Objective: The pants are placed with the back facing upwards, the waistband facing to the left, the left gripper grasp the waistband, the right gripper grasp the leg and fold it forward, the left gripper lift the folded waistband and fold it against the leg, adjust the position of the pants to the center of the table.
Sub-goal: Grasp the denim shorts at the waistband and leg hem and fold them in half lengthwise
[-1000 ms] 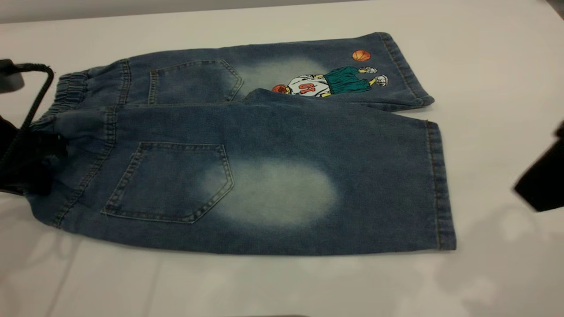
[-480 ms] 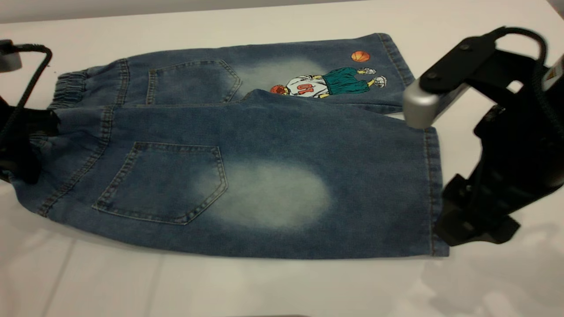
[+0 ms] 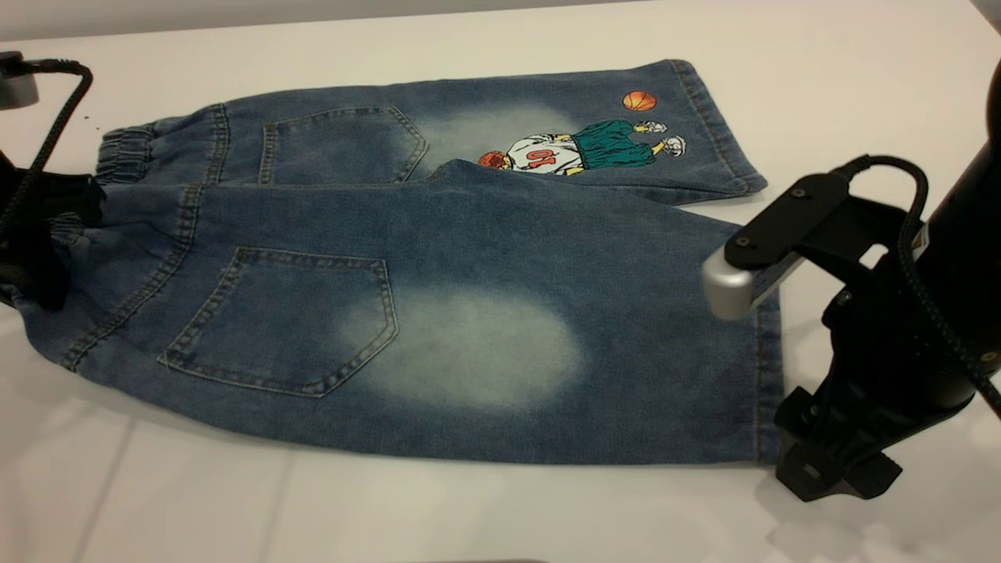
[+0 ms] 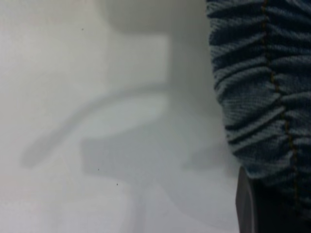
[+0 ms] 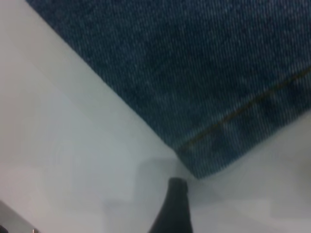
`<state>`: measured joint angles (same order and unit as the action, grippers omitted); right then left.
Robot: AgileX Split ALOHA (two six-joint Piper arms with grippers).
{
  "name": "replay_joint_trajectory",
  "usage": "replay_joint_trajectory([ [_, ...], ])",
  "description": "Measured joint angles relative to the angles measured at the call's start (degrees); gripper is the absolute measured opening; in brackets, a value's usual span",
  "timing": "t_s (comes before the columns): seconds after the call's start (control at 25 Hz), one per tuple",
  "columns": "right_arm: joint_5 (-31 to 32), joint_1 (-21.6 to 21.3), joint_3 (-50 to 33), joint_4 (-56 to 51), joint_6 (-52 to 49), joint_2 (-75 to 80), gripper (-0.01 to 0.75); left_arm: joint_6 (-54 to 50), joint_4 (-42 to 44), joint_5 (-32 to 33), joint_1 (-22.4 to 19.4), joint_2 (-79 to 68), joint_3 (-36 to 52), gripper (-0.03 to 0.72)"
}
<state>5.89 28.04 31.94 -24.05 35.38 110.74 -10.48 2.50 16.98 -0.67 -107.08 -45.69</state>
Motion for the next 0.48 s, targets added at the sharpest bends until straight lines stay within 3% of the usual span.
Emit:
replay_joint_trajectory([
  [0.32,-2.19,7.45,0.02,-0.14,0.13,0.39,0.594,0.00,0.00,0.00,0.00,0.00,0.00,0.092],
  [0.48,-4.31,8.05,0.26,-0.14,0.19,1.59,0.585,0.00,0.00,0.00,0.00,0.00,0.00,0.092],
])
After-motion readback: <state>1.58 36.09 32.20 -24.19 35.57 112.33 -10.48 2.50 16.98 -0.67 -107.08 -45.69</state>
